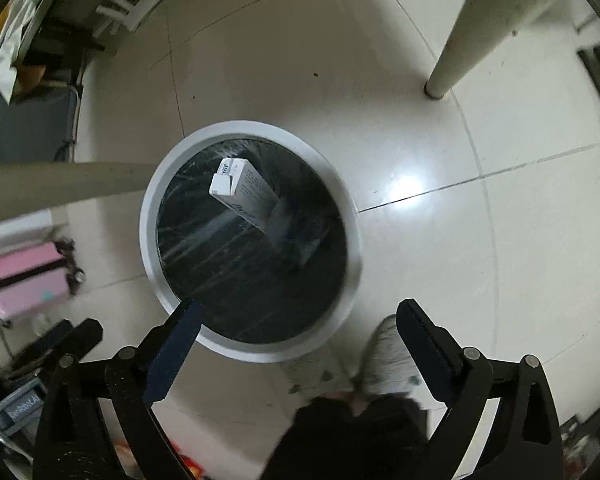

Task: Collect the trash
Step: 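Carry both items over the trash bin and open both tools to drop them, then raise both tools back toward the table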

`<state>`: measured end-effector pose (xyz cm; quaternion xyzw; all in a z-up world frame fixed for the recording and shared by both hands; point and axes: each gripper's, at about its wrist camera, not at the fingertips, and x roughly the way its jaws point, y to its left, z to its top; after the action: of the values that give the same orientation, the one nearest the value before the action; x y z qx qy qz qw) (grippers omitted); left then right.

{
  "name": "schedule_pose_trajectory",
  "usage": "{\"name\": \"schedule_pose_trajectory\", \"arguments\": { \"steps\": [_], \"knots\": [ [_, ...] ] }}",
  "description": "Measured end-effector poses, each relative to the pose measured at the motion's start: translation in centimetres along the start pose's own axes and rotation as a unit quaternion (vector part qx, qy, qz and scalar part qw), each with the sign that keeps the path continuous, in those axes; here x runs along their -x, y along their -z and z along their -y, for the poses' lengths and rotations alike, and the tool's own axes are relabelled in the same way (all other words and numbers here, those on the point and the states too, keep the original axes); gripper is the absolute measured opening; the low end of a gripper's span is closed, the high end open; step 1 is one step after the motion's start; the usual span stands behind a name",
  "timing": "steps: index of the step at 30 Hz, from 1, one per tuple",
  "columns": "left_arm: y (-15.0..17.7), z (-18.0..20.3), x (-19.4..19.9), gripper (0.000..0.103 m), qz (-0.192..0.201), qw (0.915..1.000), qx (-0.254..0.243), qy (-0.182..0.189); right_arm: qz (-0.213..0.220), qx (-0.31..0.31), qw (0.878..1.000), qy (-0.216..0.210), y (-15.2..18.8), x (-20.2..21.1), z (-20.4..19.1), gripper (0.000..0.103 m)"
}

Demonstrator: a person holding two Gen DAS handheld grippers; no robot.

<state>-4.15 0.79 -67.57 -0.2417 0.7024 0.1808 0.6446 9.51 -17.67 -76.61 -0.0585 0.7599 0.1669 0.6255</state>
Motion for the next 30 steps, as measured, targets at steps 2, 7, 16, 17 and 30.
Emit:
{"name": "schedule_pose_trajectory", "arguments": {
  "steps": [2,7,16,17,30],
  "knots": [
    [0.4,0.4,1.1,0.098,0.008,0.9999,-0.001,-0.009,0.007,0.014,1.0,0.019,0.6,1.2,-0.6,0.099],
    [1.2,0.8,4.7,0.098,0.023,0.9993,-0.013,-0.024,0.024,0.036,0.998,0.042,2.2,4.7,-1.5,0.099],
    [2.5,0.4,9.9,0.098,0.033,0.999,-0.01,-0.027,0.044,0.067,0.995,0.053,5.1,12.9,-3.8,0.099],
    [2.6,0.6,10.3,0.098,0.034,0.999,-0.009,-0.028,0.045,0.069,0.995,0.052,5.6,14.1,-4.2,0.099],
    [7.4,0.8,24.1,0.098,0.051,0.9986,0.007,-0.015,0.056,0.082,0.995,0.025,12.0,30.3,-7.9,0.099]
  ]
}}
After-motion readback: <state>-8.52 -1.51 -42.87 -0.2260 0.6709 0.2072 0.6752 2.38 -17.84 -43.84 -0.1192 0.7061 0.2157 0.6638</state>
